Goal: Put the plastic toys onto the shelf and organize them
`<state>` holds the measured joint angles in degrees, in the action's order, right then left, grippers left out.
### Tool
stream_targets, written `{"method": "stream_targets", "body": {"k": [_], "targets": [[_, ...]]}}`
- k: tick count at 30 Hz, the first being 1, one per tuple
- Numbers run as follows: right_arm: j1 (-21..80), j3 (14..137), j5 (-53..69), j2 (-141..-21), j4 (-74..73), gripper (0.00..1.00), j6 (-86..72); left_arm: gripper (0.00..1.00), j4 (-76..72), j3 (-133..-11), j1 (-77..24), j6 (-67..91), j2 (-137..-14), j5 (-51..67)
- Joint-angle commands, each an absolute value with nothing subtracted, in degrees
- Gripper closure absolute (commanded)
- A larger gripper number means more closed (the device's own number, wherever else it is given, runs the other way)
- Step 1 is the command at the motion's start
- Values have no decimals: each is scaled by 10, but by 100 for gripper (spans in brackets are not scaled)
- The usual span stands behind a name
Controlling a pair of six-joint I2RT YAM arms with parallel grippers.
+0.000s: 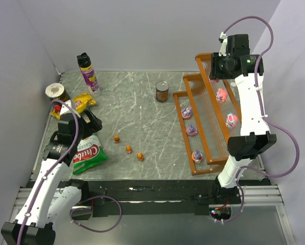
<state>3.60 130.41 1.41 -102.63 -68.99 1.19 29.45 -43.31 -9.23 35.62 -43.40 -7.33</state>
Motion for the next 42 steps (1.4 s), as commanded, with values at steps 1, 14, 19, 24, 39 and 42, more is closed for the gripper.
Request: {"method": "stream_targets", "body": {"k": [1,14,19,24,39,42], "targets": [[33,1339,-21,-1032,-698,94,24,4,279,-443,-89,351,-434,-65],[33,1361,-19,-1056,-715,93,38,3,279,-442,-87,352,-428,-65],[35,1359,-22,-1056,-708,90,45,4,279,-443,-87,351,-429,-63],[37,1354,-18,-1054,-700,83,53,4,279,-443,-87,351,-432,-62],[41,1339,-6,-1051,-683,50,47,3,279,-443,-84,351,-432,-62],[41,1338,-4,-1051,-680,45,44,3,279,-443,-83,351,-432,-62]]}}
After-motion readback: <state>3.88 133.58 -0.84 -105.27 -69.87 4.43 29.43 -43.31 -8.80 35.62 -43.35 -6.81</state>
